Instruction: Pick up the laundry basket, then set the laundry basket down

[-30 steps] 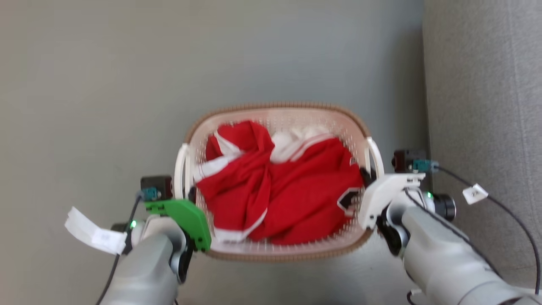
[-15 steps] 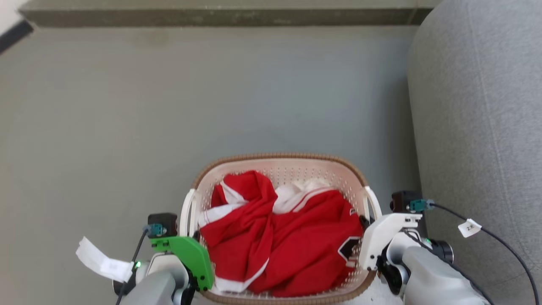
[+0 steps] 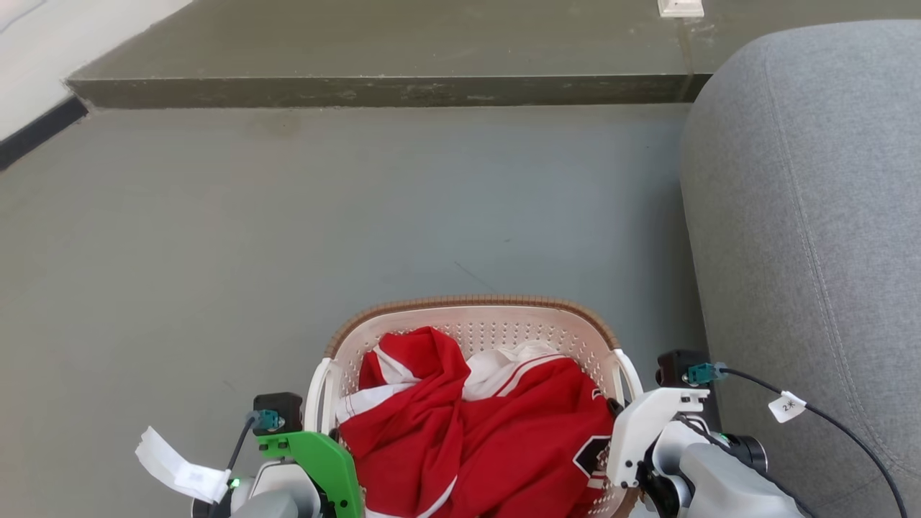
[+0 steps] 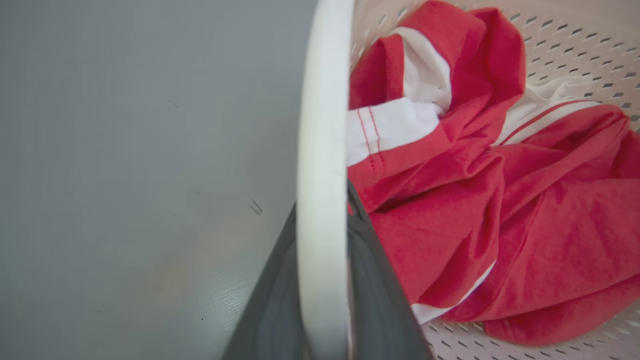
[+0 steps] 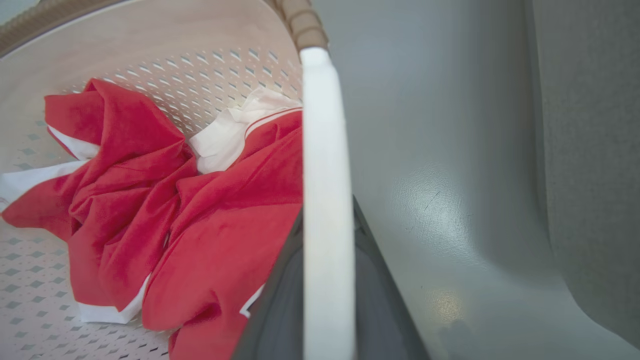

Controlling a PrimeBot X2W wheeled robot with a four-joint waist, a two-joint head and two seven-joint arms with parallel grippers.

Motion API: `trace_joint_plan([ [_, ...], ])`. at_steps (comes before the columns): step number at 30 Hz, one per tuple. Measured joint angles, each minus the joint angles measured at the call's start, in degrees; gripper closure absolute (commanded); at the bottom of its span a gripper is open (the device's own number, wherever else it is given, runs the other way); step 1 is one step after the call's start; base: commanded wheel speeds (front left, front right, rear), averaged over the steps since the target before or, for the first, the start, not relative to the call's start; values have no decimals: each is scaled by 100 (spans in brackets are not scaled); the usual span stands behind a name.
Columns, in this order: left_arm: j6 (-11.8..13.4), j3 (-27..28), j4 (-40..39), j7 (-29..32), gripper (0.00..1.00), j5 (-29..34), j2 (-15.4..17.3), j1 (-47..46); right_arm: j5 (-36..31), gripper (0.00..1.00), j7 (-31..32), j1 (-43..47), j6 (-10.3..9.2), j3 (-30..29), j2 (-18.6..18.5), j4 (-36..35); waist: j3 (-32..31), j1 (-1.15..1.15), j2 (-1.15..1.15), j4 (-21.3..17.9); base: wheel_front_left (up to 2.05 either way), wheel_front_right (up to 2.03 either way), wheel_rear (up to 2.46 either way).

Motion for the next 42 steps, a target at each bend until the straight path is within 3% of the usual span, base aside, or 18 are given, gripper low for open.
trace_joint_plan([
  [42, 104, -288, 26, 100, 100, -281, 37, 488, 550, 100, 176, 489, -249, 724, -68, -230, -687, 0, 0, -25, 0, 0, 0],
])
